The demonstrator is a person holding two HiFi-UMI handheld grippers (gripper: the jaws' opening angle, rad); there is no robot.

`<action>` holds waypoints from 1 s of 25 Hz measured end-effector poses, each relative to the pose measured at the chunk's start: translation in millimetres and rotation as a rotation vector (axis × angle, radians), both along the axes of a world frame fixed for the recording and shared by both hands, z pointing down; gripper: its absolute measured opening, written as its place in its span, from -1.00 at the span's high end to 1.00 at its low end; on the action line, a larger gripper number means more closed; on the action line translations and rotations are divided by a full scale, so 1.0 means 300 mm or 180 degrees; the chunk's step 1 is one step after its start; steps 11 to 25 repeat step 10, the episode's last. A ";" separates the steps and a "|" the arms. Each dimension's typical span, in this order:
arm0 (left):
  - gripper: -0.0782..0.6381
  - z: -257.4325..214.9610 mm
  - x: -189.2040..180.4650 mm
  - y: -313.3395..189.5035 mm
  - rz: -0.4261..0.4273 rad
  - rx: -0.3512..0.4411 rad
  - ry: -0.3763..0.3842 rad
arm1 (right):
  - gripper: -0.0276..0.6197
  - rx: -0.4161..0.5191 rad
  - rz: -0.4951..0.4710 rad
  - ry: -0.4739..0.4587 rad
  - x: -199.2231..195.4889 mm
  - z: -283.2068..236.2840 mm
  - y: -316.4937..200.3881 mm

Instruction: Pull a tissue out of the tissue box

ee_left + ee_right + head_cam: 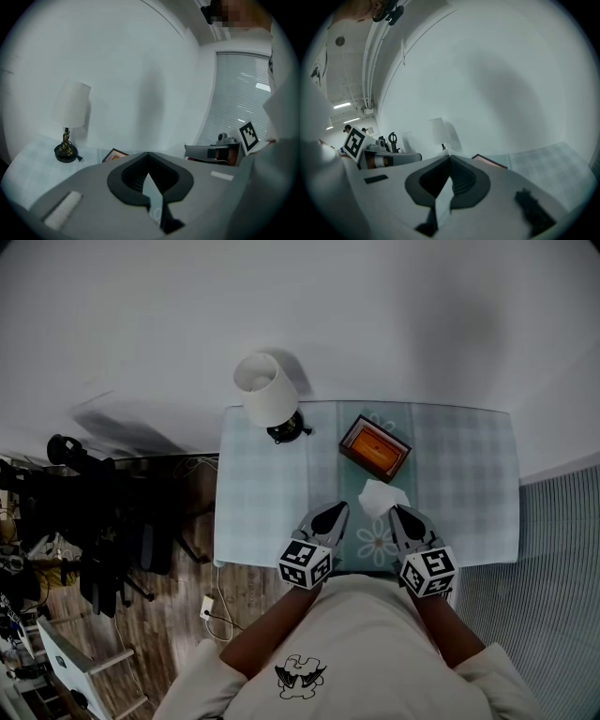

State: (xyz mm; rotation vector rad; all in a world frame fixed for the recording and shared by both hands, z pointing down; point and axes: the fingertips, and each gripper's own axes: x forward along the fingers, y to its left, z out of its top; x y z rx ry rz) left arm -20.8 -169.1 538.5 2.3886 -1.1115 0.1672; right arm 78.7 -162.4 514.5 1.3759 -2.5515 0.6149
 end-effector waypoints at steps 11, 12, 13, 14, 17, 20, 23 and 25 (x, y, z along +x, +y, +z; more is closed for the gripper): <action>0.76 0.011 -0.022 -0.010 -0.0049 -0.0033 -0.0007 | 0.87 0.0021 0.0035 0.0003 0.005 -0.002 -0.004; 0.76 0.011 -0.022 -0.010 -0.0049 -0.0033 -0.0007 | 0.87 0.0021 0.0035 0.0003 0.005 -0.002 -0.004; 0.76 0.011 -0.022 -0.010 -0.0049 -0.0033 -0.0007 | 0.87 0.0021 0.0035 0.0003 0.005 -0.002 -0.004; 0.76 0.011 -0.022 -0.010 -0.0049 -0.0033 -0.0007 | 0.87 0.0021 0.0035 0.0003 0.005 -0.002 -0.004; 0.76 0.011 -0.022 -0.010 -0.0049 -0.0033 -0.0007 | 0.87 0.0021 0.0035 0.0003 0.005 -0.002 -0.004; 0.76 0.011 -0.022 -0.010 -0.0049 -0.0033 -0.0007 | 0.87 0.0021 0.0035 0.0003 0.005 -0.002 -0.004; 0.76 0.011 -0.022 -0.010 -0.0049 -0.0033 -0.0007 | 0.87 0.0021 0.0035 0.0003 0.005 -0.002 -0.004; 0.76 0.011 -0.022 -0.010 -0.0049 -0.0033 -0.0007 | 0.87 0.0021 0.0035 0.0003 0.005 -0.002 -0.004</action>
